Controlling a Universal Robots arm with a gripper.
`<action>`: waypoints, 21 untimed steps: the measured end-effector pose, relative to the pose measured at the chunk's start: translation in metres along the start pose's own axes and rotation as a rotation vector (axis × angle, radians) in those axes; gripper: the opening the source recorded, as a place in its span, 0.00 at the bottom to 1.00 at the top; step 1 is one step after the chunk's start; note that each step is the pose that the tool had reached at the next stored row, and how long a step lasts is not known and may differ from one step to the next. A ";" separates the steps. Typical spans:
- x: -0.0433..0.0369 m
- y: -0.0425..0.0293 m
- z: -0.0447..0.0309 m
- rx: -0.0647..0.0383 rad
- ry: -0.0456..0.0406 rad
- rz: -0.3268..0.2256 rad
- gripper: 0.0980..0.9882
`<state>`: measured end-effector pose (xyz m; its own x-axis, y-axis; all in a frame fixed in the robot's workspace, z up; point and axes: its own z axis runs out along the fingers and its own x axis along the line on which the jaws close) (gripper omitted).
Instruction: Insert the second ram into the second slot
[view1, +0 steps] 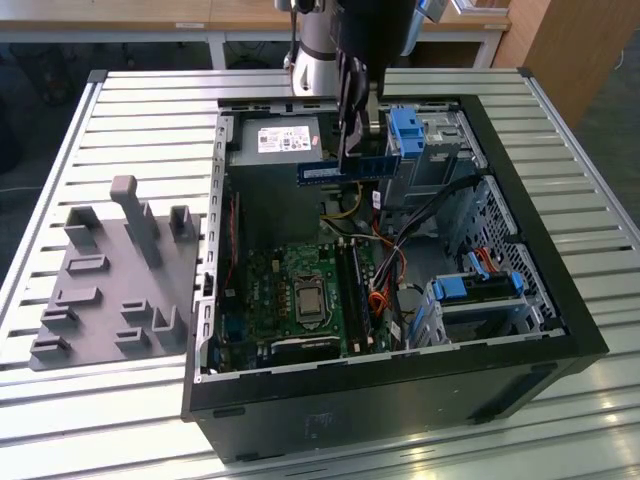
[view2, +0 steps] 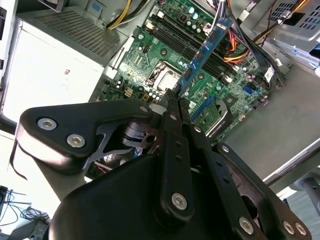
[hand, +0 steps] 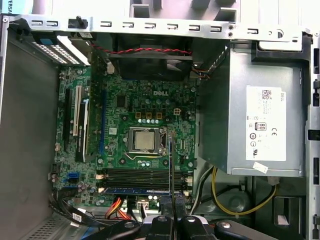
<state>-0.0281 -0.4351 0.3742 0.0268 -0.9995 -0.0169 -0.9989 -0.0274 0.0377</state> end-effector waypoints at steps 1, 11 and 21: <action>0.0003 0.0000 0.0000 0.000 0.0000 0.000 0.04; 0.0035 0.0001 0.0000 0.000 0.0000 0.000 0.04; 0.0077 0.0002 -0.0002 0.000 0.0001 0.000 0.04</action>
<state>-0.0280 -0.4428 0.3742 0.0269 -0.9995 -0.0168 -0.9989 -0.0275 0.0377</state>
